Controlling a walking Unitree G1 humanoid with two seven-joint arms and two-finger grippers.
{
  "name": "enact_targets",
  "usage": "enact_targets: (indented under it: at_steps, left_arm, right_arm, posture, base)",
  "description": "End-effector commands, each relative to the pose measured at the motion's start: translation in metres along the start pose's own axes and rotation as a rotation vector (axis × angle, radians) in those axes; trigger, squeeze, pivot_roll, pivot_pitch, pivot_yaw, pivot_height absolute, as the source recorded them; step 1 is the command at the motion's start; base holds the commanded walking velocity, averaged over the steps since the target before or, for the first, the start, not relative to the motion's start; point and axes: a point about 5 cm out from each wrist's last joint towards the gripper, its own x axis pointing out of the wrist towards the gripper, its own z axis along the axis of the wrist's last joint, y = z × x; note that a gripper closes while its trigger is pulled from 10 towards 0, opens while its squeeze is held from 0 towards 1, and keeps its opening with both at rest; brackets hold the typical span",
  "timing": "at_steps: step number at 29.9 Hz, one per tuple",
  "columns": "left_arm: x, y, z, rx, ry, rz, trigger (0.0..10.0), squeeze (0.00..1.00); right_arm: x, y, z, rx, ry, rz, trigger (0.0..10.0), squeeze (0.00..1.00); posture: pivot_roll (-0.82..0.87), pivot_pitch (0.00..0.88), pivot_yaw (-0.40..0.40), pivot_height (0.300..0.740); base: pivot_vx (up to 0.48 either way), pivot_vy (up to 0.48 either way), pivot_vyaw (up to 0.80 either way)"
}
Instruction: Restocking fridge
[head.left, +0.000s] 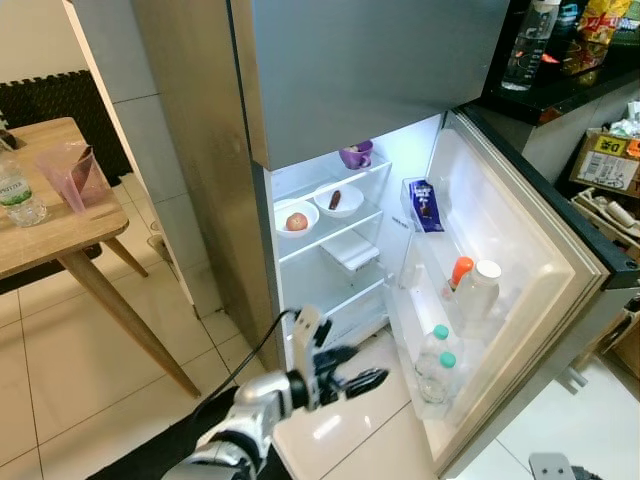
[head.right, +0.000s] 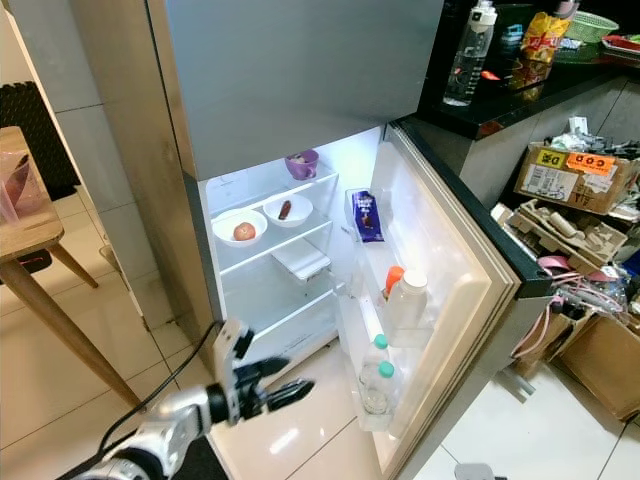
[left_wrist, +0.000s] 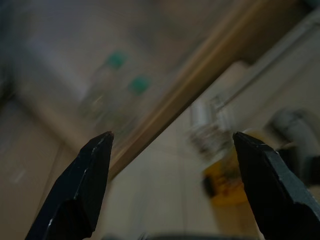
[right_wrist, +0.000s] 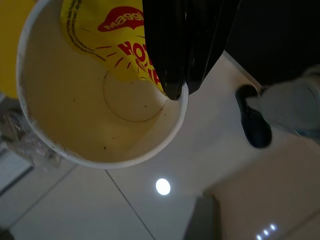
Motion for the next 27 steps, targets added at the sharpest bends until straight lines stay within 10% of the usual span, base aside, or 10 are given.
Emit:
enact_targets:
  at_steps: [1, 5, 11, 27]
  left_arm:
    - [-0.010, 0.007, -0.012, -0.023, 0.056, 0.075, 10.0, 0.00]
    - [-0.052, 0.024, -0.059, -0.164, 0.173, 0.394, 10.0, 0.00]
    - [-0.074, 0.027, -0.083, -0.204, 0.240, 0.537, 10.0, 0.00]
    - [-0.104, 0.004, -0.142, -0.333, 0.436, 0.674, 10.0, 0.00]
  right_arm:
    - [0.001, -0.001, 0.007, -0.009, -0.034, 0.021, 10.0, 0.00]
    - [0.002, 0.014, 0.029, -0.182, -0.126, 0.244, 10.0, 0.00]
    - [0.000, 0.027, 0.042, -0.299, -0.193, 0.403, 10.0, 0.00]
    - [-0.015, 0.071, 0.141, -0.664, -0.566, 0.638, 10.0, 0.00]
  posture:
    - [-0.08, 0.000, -0.015, 0.740]
    - [-0.09, 0.000, -0.017, 0.740]
    - [-0.09, 0.000, -0.020, 0.740]
    - [-0.09, 0.000, -0.027, 0.740]
  base:
    - [0.000, 0.000, 0.00]
    - [0.000, 0.000, 0.00]
    - [0.000, 0.000, 0.00]
    - [0.000, 0.000, 0.00]
